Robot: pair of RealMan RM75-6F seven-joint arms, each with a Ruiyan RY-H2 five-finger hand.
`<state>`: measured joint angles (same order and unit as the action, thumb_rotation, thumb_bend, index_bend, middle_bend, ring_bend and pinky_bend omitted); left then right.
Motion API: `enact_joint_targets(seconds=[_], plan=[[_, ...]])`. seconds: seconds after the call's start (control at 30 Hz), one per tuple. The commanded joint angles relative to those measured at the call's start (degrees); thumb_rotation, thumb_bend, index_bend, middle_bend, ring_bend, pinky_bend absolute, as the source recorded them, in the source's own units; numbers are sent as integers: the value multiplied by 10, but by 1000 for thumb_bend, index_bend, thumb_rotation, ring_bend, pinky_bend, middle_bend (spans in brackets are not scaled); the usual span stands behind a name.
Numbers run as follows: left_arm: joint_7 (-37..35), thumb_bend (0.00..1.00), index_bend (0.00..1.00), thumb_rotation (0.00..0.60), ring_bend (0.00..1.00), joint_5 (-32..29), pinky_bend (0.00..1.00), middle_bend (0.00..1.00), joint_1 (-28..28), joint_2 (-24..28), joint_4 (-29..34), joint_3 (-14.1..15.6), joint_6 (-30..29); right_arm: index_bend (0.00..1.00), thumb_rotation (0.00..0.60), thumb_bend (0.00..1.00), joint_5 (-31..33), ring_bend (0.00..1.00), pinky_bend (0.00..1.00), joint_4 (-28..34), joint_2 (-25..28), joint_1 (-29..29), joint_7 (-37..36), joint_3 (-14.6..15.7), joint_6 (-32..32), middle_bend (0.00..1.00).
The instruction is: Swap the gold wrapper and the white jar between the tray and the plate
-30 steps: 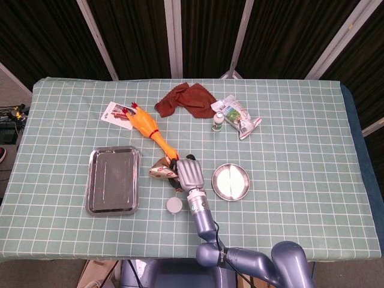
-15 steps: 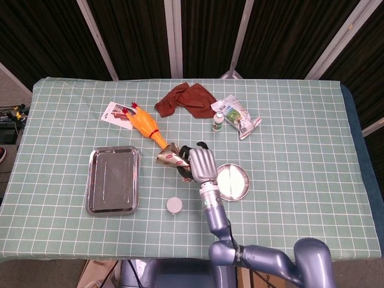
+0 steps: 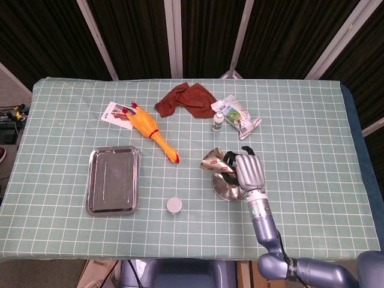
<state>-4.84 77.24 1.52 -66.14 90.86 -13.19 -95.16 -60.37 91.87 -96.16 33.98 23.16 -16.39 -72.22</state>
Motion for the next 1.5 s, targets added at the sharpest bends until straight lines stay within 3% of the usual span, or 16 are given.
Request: enact_joint_targets(seconds=[0.03,0.37,0.57,0.83,0.93,1.07,1.2,1.33,1.5], plan=[[4,335,285,600,0,2,239,36,1,-2,0,2,0,573,600,478,-10,610,164,-4,19,-16,-27,21,15,599],[12,335,285,600,0,3,239,36,5,-6,0,3,5,503,600,472,-18,502,93,-42,16,-26,-65,45,48,510],[14,336,290,600,0,1,239,36,6,-7,-1,2,7,362,600,318,-7,370,45,-55,2,-17,-45,46,61,400],[15,335,290,600,0,-2,239,33,6,-5,-1,3,10,244,600,257,15,259,8,-48,-5,-10,0,45,66,284],[13,335,289,600,0,-3,239,33,6,-4,-1,2,11,160,600,212,23,181,0,-28,6,-11,21,49,66,196],[12,333,287,600,0,-1,239,28,7,-4,-3,2,12,103,600,166,27,130,0,32,44,-16,58,51,48,126],[19,303,281,600,0,17,238,16,11,2,-7,18,25,100,600,165,8,123,0,100,90,-35,48,44,14,119],[30,284,280,600,0,39,238,13,16,7,-5,32,34,101,600,165,-22,117,0,137,153,-71,12,43,-29,119],[22,278,280,600,0,64,239,33,24,9,-5,42,40,100,600,165,-76,115,0,127,233,-148,-96,73,-83,119]])
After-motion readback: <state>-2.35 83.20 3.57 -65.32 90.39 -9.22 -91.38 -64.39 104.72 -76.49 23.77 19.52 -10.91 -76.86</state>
